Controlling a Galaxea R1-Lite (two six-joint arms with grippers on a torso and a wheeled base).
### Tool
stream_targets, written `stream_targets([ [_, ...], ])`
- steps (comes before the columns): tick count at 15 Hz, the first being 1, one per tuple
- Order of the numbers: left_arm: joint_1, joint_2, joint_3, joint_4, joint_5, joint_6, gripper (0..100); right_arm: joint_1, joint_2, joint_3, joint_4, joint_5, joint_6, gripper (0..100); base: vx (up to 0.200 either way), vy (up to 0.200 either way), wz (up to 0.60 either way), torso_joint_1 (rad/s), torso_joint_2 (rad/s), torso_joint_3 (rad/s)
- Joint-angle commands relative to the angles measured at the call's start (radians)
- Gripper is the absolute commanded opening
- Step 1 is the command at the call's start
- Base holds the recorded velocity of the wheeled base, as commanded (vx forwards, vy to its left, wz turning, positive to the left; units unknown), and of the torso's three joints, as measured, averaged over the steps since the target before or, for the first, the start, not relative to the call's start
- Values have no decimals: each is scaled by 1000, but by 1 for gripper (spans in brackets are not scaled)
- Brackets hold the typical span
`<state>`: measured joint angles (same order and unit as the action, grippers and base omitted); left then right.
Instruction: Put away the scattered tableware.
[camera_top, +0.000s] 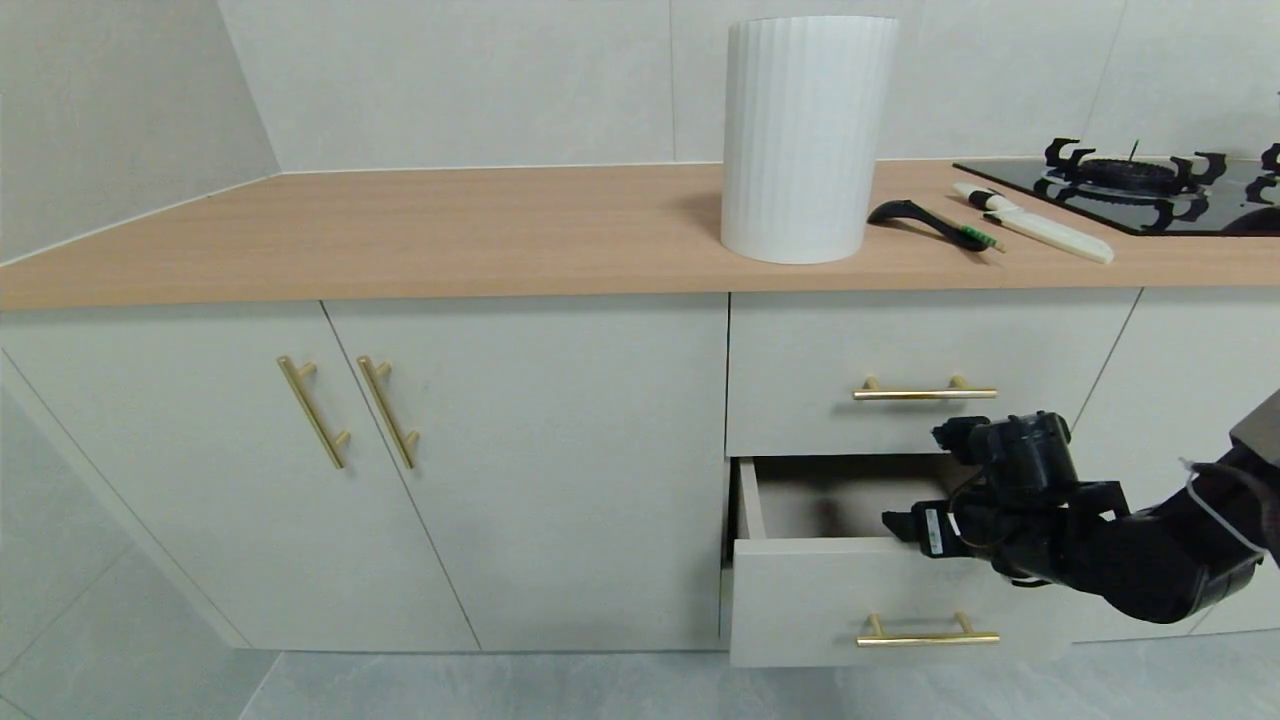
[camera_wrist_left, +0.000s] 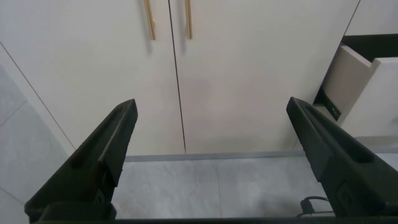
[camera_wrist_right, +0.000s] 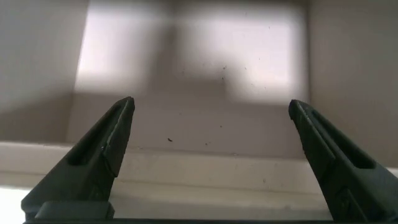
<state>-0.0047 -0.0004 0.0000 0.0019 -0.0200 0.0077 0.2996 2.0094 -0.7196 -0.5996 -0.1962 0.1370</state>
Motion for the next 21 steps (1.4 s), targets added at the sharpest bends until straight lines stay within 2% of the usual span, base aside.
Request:
stream_targets([
  [1,0,0,0,0,0,0,100,9,-50,-4,50,3,-4,100,0,0,0,0,0,0],
  [5,0,0,0,0,0,0,100,10,-126,-20,219,64,-11,100,0,0,0,0,0,0],
  [7,0,0,0,0,0,0,100,15,-159,-43,359,73,-24,100,0,0,0,0,0,0],
  [10,0,0,0,0,0,0,100,16,-172,-60,465,100,-48,100,0,0,0,0,0,0],
  [12,0,0,0,0,0,0,100,21,-176,-75,581,101,-91,100,0,0,0,0,0,0],
  [13,0,0,0,0,0,0,100,21,-176,-75,586,101,-93,100,0,0,0,0,0,0],
  [14,0,0,0,0,0,0,100,23,-184,-100,693,101,-120,100,0,0,0,0,0,0],
  [16,0,0,0,0,0,0,100,36,-189,-123,801,101,-134,100,0,0,0,0,0,0],
  [21,0,0,0,0,0,0,100,41,-190,-141,977,101,-217,100,0,0,0,0,0,0],
])
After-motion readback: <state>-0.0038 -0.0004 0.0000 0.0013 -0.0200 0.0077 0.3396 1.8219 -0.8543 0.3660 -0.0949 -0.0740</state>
